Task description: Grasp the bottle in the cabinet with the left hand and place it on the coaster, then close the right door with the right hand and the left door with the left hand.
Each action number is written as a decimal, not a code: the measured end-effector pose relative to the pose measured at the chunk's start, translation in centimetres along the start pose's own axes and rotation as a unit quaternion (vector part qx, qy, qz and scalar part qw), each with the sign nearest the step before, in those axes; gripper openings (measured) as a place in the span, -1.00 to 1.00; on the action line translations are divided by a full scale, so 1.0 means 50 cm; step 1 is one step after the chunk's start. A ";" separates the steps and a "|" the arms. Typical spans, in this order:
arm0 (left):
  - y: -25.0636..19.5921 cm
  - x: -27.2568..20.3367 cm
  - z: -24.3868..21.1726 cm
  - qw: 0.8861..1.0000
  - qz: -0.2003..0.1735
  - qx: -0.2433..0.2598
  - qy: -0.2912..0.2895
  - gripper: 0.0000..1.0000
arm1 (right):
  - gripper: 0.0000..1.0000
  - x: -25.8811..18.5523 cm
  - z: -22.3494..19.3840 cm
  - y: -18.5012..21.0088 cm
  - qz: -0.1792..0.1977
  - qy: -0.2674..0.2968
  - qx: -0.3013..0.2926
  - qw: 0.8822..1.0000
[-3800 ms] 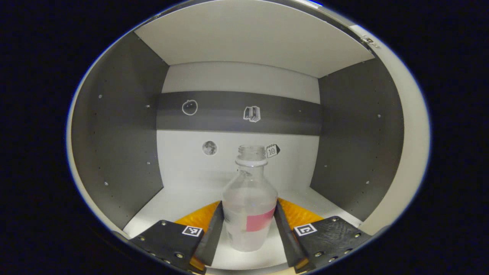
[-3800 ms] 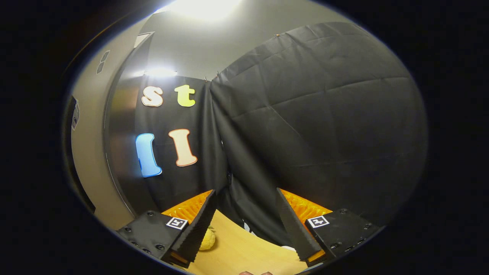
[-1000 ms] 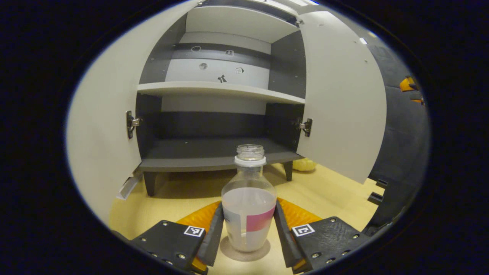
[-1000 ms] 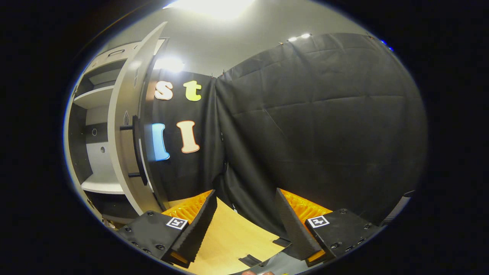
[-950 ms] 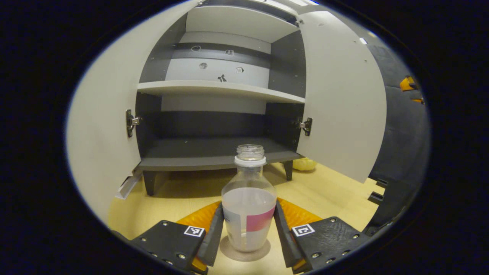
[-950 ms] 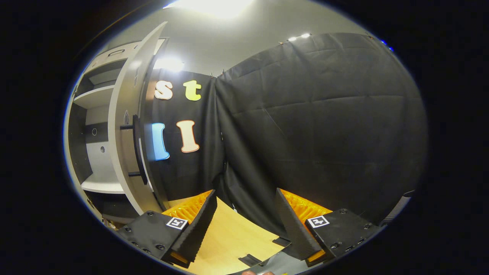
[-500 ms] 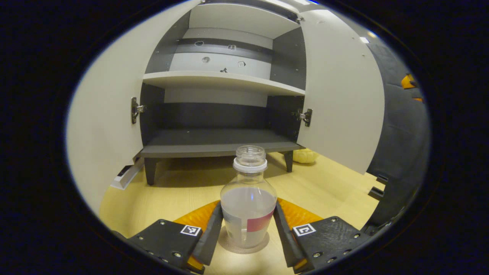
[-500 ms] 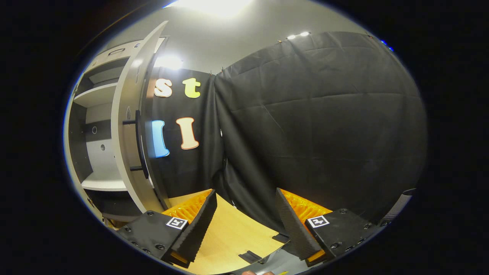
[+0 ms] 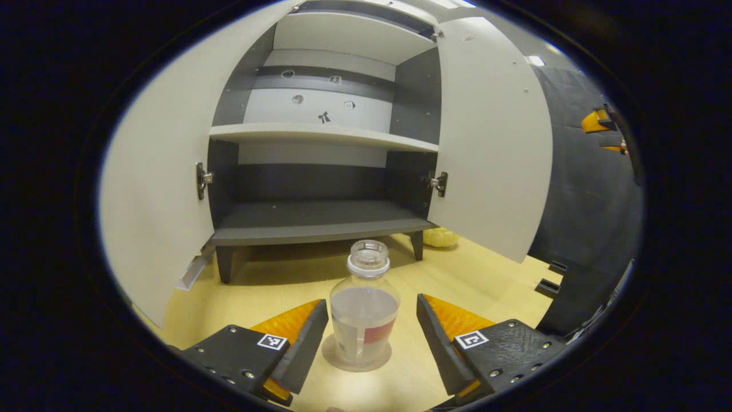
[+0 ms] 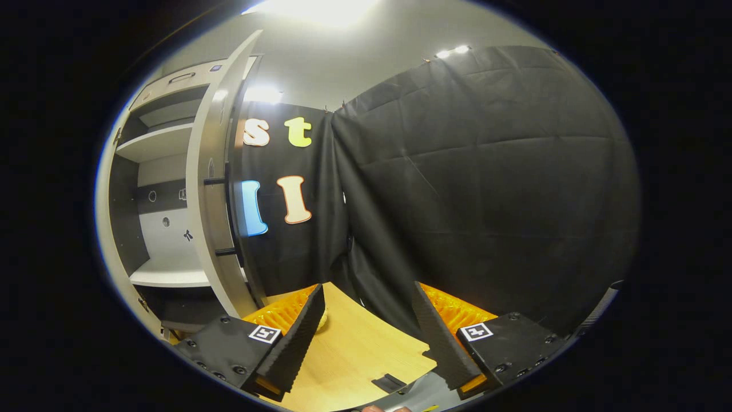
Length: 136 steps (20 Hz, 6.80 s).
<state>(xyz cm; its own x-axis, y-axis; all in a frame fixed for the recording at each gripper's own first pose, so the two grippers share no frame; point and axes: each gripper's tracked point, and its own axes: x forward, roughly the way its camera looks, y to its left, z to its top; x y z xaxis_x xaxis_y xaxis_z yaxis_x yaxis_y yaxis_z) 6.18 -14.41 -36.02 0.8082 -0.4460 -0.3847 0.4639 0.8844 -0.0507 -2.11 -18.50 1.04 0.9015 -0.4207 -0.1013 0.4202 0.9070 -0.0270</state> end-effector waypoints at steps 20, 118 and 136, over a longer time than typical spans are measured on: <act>0.100 -0.359 0.583 0.966 0.203 -0.027 -0.157 0.80 | 0.84 0.154 0.115 0.081 0.094 -0.034 0.001 0.995; 0.378 -0.342 0.816 0.972 0.158 0.052 -0.164 0.66 | 0.95 -0.003 -0.041 0.332 0.197 0.054 0.036 0.978; 0.266 -0.374 0.784 0.968 0.179 -0.007 -0.175 0.80 | 0.95 0.032 -0.011 0.288 0.211 0.055 0.019 0.976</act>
<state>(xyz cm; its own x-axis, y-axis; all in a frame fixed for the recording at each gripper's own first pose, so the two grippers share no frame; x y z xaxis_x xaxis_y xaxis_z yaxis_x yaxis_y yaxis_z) 11.47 0.32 6.63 0.9909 -0.1270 -0.0443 0.1278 0.9917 0.0157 5.34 -6.11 -0.08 0.9794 -0.0032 -0.2020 0.0190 0.9969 0.0761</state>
